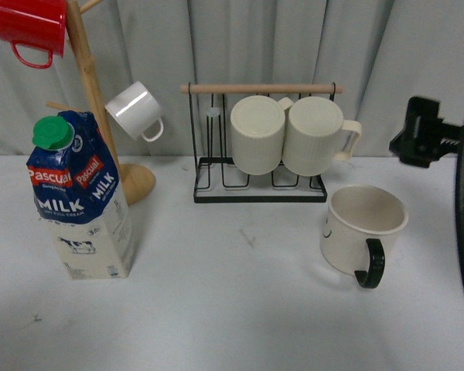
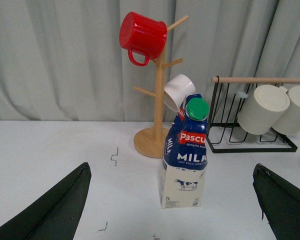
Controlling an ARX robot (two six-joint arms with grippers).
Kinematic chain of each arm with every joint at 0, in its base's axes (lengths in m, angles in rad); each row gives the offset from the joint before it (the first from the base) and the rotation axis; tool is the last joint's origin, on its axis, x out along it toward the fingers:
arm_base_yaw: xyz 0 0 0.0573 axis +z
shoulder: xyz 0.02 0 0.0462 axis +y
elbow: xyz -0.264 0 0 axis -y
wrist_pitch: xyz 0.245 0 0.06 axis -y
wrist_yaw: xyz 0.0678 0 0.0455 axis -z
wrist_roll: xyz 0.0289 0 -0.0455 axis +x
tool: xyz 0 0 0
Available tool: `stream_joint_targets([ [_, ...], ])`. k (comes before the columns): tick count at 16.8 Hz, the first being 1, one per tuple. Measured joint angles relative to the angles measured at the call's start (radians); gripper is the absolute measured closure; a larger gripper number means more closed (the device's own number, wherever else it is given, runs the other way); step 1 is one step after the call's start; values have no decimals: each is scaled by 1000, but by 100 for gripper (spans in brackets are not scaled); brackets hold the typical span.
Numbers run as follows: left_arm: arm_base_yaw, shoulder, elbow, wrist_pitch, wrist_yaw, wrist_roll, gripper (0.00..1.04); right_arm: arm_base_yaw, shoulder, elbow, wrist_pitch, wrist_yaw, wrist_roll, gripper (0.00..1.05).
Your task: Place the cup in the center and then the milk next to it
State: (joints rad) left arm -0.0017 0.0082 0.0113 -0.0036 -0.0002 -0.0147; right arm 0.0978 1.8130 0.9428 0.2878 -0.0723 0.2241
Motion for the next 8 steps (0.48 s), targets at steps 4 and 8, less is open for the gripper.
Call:
stream_joint_targets([
  [4, 0, 0, 0, 0, 0, 0, 7, 26, 136, 127, -82, 32, 31, 6],
  [8, 0, 0, 0, 0, 0, 0, 7, 26, 210, 167, -136, 42, 30, 6],
])
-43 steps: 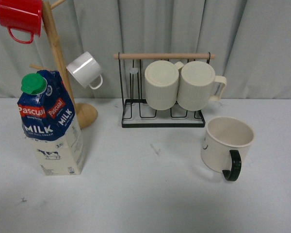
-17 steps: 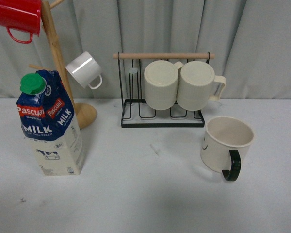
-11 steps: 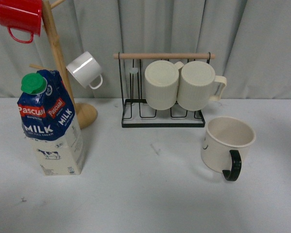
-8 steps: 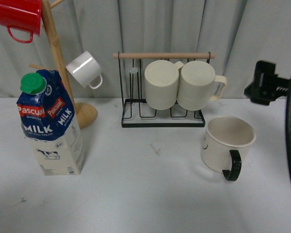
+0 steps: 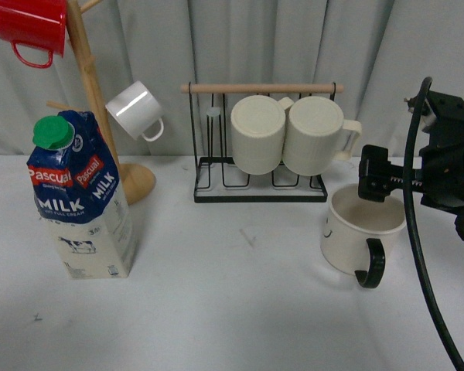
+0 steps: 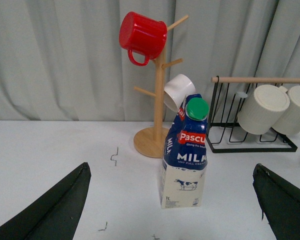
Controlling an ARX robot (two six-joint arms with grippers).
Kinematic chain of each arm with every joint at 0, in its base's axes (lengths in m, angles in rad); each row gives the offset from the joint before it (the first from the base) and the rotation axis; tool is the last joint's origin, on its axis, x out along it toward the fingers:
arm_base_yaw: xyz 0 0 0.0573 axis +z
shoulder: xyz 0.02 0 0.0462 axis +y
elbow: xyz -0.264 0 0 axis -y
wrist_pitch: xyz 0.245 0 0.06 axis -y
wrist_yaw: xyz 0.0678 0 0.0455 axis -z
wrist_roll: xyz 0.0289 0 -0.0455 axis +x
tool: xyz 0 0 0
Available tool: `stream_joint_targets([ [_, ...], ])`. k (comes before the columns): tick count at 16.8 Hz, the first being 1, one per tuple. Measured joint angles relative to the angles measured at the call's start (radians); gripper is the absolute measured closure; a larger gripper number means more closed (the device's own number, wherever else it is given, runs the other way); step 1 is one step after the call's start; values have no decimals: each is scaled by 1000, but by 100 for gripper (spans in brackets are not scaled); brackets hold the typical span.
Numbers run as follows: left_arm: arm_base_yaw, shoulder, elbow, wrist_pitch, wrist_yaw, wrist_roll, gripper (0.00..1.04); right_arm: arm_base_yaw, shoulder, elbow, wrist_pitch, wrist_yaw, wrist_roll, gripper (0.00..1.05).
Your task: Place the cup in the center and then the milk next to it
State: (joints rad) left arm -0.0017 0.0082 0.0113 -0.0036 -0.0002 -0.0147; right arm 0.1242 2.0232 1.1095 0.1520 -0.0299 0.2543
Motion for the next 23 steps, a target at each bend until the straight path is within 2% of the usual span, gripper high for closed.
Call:
stream_joint_targets([
  [4, 0, 0, 0, 0, 0, 0, 7, -1, 34, 1, -8, -3, -2, 6],
  [5, 0, 0, 0, 0, 0, 0, 7, -1, 41, 1, -11, -8, -4, 11],
  [7, 0, 0, 0, 0, 0, 0, 7, -1, 43, 0, -4, -11, -12, 35],
  [11, 0, 0, 0, 0, 0, 0, 7, -1, 43, 0, -5, -11, -12, 57],
  [13, 0, 0, 0, 0, 0, 0, 7, -1, 35, -10, -5, -19, -12, 82],
  [15, 0, 0, 0, 0, 0, 0, 7, 4, 6, -21, -10, -23, -21, 101],
  [23, 0, 0, 0, 0, 0, 0, 7, 167, -23, 38, -88, 9, 16, 101],
])
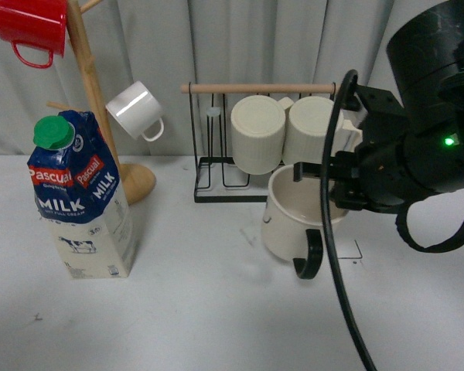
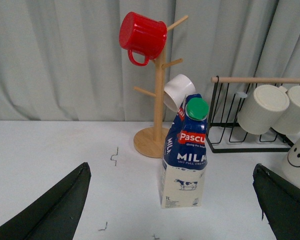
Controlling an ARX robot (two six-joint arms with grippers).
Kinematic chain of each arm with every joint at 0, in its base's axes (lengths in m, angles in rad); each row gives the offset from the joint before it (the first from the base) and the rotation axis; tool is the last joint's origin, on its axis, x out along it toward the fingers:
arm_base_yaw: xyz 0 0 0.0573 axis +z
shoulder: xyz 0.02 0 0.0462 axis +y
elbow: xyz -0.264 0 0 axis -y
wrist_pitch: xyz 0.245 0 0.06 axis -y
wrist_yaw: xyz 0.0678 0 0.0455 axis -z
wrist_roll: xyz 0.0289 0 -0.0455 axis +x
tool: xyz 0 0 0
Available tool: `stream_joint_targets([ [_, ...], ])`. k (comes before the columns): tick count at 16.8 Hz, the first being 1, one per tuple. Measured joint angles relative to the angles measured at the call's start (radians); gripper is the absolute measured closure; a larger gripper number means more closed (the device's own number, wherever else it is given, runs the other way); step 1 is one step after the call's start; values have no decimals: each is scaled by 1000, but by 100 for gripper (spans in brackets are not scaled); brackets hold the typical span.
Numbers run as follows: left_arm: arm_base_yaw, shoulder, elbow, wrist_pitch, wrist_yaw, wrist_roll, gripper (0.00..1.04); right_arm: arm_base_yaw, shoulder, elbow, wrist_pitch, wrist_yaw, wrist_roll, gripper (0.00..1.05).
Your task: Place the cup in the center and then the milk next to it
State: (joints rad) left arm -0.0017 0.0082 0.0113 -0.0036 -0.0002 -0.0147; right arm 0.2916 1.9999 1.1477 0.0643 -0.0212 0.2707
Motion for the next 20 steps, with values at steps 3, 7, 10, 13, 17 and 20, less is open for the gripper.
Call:
stream_joint_targets([
  [3, 0, 0, 0, 0, 0, 0, 7, 57, 25, 37, -44, 36, 31, 101],
  [7, 0, 0, 0, 0, 0, 0, 7, 75, 49, 42, -54, 61, 51, 101],
  [10, 0, 0, 0, 0, 0, 0, 7, 76, 66, 47, -68, 56, 53, 101],
  [13, 0, 0, 0, 0, 0, 0, 7, 82, 75, 48, -79, 50, 50, 101],
  [17, 0, 0, 0, 0, 0, 0, 7, 87, 73, 48, -89, 10, 24, 74],
  [20, 0, 0, 0, 0, 0, 0, 7, 85, 25, 26, -79, -27, 24, 41],
])
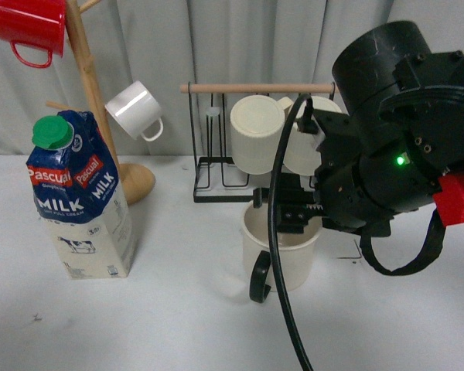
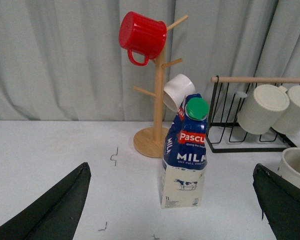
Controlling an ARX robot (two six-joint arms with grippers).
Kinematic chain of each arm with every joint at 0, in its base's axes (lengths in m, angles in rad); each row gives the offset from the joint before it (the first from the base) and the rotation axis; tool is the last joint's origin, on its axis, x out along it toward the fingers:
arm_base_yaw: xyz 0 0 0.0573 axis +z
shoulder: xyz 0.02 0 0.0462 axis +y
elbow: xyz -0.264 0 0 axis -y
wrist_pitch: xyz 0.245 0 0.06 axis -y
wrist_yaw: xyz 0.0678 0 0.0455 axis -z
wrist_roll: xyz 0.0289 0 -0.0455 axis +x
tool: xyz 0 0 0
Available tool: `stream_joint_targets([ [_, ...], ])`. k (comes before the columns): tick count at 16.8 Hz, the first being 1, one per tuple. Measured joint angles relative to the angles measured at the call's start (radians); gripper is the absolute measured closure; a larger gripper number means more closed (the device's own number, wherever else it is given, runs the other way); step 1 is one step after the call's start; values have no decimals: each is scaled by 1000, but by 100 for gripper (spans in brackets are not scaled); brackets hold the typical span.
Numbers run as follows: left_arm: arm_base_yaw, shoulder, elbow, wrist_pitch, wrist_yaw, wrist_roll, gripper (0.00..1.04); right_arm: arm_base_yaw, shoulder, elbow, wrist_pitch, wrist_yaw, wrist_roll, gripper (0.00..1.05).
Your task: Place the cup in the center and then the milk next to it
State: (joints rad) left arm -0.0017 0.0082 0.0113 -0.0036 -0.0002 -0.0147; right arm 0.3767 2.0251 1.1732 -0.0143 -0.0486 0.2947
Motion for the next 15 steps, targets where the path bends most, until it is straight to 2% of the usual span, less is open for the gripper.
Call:
stream_joint_targets([
  [3, 0, 0, 0, 0, 0, 0, 7, -34, -160, -51, 88, -81, 2, 7],
  [6, 0, 0, 0, 0, 0, 0, 7, -97, -414, -201, 252, -196, 47, 7],
  [7, 0, 0, 0, 0, 0, 0, 7, -97, -520, -345, 514, 17, -38, 19],
  [8, 0, 0, 0, 0, -1, 0, 7, -112, -638, -482, 647, 160, -123, 30],
  [9, 0, 0, 0, 0, -1, 0, 7, -151, -754, -601, 743, 252, -207, 43],
  [10, 0, 0, 0, 1, 0, 0, 7, -187, -821, -677, 783, 258, -244, 55],
  [14, 0, 0, 0, 0, 0, 0, 7, -245, -963, -897, 795, 182, -287, 104],
  [15, 0, 0, 0, 0, 0, 0, 7, -262, -1012, -929, 796, 171, -289, 103],
])
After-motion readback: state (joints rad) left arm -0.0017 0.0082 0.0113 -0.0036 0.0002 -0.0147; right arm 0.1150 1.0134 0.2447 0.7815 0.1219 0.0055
